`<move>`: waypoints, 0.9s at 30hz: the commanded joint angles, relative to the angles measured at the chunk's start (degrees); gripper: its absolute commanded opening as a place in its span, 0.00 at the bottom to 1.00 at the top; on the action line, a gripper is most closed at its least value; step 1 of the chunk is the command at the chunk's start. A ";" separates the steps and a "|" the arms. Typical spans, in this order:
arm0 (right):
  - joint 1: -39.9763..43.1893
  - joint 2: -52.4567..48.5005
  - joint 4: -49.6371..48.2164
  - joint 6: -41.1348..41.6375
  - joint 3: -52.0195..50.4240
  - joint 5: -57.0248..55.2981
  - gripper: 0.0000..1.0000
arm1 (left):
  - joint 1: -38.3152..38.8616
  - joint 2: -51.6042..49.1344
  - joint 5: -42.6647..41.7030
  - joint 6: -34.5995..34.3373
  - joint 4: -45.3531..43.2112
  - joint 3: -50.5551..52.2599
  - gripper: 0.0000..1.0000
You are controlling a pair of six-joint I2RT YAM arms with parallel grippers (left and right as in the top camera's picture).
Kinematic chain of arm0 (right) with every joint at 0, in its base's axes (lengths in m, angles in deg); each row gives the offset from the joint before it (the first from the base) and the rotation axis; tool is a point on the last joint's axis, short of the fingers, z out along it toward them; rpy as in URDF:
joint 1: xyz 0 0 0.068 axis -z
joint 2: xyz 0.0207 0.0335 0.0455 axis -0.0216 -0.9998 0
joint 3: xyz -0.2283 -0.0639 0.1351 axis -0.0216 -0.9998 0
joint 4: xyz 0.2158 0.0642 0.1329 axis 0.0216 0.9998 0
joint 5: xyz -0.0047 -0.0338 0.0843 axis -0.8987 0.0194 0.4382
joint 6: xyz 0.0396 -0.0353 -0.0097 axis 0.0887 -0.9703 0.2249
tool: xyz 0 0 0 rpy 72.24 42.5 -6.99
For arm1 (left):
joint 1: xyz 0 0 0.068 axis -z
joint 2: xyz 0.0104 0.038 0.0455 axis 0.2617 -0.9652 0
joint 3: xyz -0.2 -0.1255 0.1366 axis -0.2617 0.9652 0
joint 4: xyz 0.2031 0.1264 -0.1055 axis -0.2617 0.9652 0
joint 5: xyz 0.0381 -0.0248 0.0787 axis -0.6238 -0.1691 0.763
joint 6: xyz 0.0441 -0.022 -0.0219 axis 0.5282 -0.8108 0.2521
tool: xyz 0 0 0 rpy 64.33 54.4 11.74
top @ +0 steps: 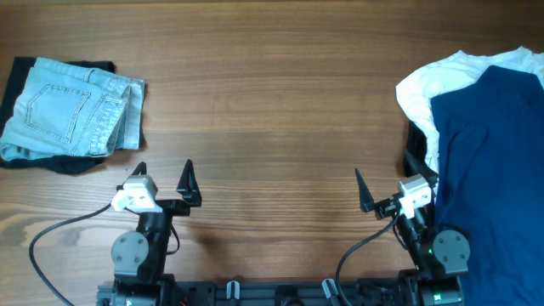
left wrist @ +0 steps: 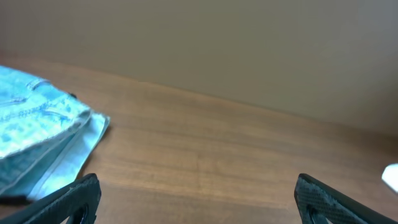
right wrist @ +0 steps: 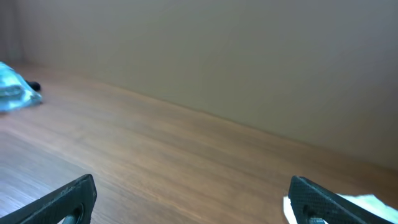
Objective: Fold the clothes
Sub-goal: 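Reach the right gripper to the teal polo on the right pile and grasp it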
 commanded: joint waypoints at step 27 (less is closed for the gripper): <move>0.02 -67.98 46.27 12.04 71.73 5.53 1.00 | -0.39 -51.06 -4.20 -0.33 37.73 -57.51 1.00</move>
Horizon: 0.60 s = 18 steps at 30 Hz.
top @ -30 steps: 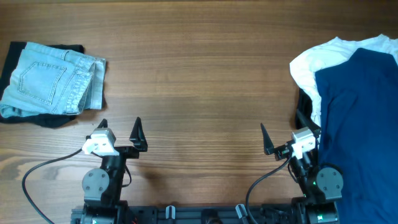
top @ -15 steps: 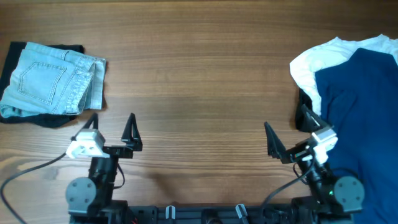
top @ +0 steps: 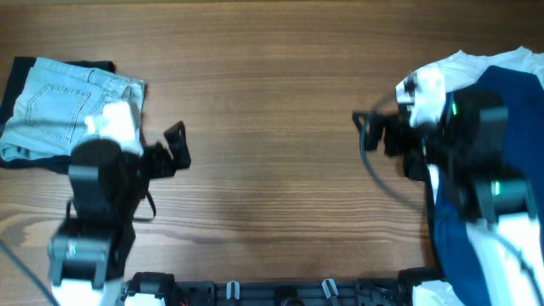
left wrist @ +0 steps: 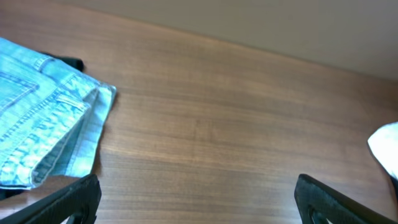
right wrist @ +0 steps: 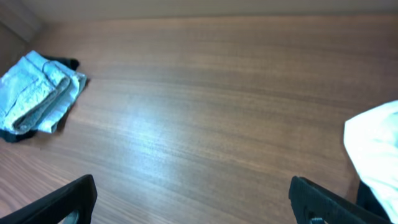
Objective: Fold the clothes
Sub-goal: 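Reach the right gripper to the teal polo on the right pile and grasp it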
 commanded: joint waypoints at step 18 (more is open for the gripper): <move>41.53 -35.54 0.85 14.40 9.75 -5.46 0.91 | -0.35 -7.76 -6.69 -0.37 1.14 -4.31 1.00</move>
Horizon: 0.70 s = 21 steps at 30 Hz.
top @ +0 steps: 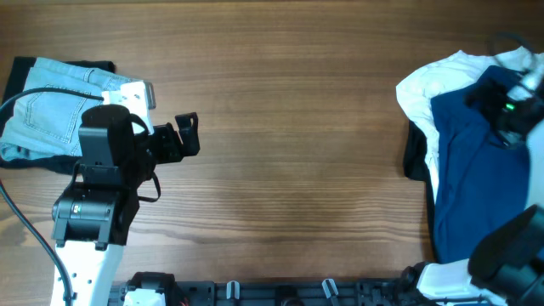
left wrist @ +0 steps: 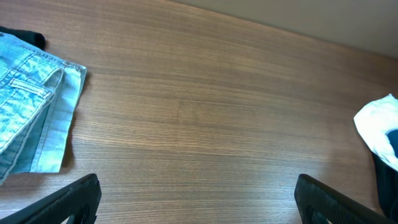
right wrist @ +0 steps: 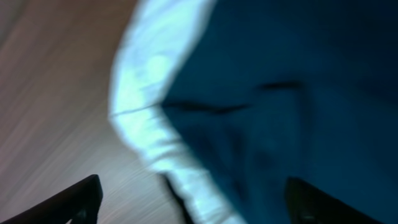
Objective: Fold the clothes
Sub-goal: 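Reach the right gripper to the teal polo on the right pile and grasp it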
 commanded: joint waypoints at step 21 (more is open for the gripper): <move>6.80 -22.53 -9.16 -7.17 0.63 16.70 0.51 | -0.35 0.15 -1.86 -0.55 0.00 -1.16 1.00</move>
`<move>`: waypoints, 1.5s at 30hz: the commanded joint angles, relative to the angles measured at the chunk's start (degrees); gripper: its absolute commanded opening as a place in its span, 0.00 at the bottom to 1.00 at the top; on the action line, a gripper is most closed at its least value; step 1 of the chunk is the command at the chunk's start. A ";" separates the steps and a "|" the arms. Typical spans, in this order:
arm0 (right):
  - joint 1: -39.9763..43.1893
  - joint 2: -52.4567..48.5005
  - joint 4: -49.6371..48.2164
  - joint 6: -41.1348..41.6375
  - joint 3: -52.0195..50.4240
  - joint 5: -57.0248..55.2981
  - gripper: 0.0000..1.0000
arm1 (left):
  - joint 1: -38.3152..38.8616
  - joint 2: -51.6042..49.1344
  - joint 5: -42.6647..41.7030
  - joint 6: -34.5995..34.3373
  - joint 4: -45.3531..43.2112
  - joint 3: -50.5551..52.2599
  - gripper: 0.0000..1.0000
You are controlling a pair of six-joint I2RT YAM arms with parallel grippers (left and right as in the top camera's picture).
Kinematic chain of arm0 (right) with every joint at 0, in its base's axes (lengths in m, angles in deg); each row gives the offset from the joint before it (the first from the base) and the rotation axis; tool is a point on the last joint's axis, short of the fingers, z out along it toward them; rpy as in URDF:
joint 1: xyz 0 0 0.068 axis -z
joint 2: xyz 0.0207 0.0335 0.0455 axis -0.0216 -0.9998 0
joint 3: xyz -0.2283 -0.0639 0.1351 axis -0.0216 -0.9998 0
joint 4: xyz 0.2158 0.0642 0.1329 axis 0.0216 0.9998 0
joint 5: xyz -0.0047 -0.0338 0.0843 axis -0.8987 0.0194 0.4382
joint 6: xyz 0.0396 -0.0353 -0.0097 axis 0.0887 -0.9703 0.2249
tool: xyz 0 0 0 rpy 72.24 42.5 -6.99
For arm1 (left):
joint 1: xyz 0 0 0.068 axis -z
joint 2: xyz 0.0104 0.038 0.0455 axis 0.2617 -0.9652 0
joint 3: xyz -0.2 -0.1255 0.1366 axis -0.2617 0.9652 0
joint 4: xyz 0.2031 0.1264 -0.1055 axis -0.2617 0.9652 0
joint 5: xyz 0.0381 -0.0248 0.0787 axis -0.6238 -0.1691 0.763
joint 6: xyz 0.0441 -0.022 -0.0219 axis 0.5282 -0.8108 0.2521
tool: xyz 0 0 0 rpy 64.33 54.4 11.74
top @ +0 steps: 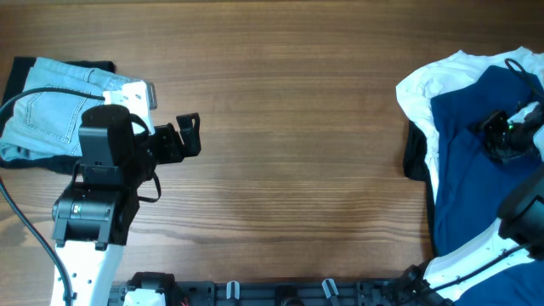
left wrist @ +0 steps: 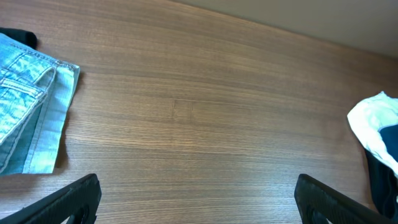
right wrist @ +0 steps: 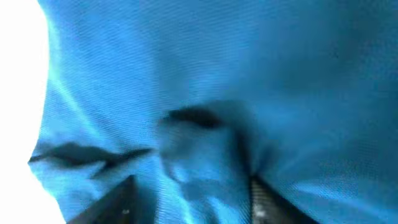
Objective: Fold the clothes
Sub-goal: 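Reach the right gripper to the teal polo on the right pile and grasp it, then lift the teal polo with the right gripper and drag it to table center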
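Note:
A heap of clothes lies at the table's right edge, with a blue shirt (top: 476,178) on top of a white garment (top: 425,85). My right gripper (top: 495,136) is pressed down into the blue shirt (right wrist: 205,81). In the right wrist view, the gripper (right wrist: 189,186) has its jaws partly closed, still apart, with a raised fold of blue cloth between them. My left gripper (top: 187,136) hovers wide open and holds nothing, just right of the folded jeans. The left wrist view shows that gripper (left wrist: 196,186) over bare wood.
Folded light-blue jeans (top: 59,106) rest on a dark garment (top: 17,76) at the far left; the jeans (left wrist: 28,124) also show in the left wrist view. Wooden table (top: 280,110) spreads between the two heaps. A dark cloth edge (top: 414,157) peeks from under the right heap.
My right gripper has come down from the heap's upper right onto the blue shirt, and its jaws have narrowed around a fold. The left arm has barely moved.
Both grippers first sat open at the table's front edge. Then the left was raised beside the jeans and the right near the white garment's edge. Later the right was over the heap's far side, and now it presses into the blue shirt.

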 commanded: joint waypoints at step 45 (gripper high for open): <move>-35.28 43.10 -6.21 0.33 11.52 18.05 0.04 | -0.42 3.93 -2.78 -0.50 -1.42 -1.18 1.00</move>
